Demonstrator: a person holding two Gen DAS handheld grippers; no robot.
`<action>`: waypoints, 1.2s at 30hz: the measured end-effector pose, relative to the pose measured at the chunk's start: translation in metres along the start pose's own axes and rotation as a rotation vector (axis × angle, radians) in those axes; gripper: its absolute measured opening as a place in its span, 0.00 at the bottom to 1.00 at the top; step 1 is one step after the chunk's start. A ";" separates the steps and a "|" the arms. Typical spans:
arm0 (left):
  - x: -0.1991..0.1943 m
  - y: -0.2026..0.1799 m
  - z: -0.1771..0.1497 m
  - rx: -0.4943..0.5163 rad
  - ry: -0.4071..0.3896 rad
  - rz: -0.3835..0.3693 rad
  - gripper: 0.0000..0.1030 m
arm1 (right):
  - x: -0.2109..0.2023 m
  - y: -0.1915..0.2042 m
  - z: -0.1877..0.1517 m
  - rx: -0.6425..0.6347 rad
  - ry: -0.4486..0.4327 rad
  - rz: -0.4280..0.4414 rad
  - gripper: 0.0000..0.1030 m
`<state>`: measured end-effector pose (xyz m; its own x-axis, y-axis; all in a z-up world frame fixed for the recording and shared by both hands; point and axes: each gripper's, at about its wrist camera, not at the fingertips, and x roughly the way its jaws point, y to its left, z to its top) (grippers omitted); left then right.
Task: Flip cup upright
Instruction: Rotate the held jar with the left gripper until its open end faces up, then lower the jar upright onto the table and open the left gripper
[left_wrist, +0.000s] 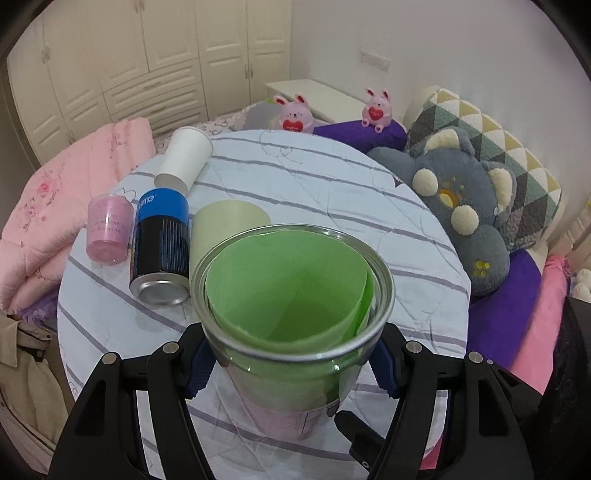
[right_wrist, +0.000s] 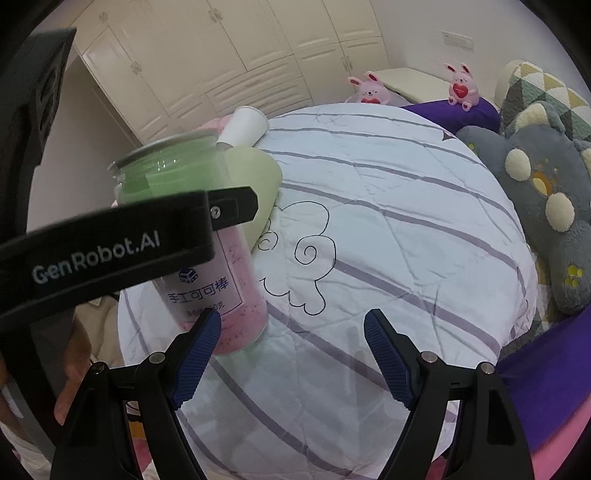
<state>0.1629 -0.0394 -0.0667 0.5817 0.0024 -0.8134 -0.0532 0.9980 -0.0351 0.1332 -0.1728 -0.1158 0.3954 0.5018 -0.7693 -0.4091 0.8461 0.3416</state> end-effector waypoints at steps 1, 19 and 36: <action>-0.001 0.000 0.000 0.001 -0.006 0.000 0.68 | 0.002 0.000 0.000 0.003 0.005 -0.001 0.79; 0.011 -0.002 -0.003 0.007 -0.020 -0.003 0.69 | 0.027 -0.020 0.008 0.042 0.029 -0.059 0.79; 0.003 0.000 -0.006 0.025 -0.040 0.002 0.97 | 0.025 -0.018 0.008 0.043 0.041 -0.097 0.79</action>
<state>0.1600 -0.0395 -0.0724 0.6134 0.0061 -0.7898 -0.0345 0.9992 -0.0191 0.1572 -0.1739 -0.1370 0.3973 0.4099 -0.8211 -0.3342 0.8979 0.2865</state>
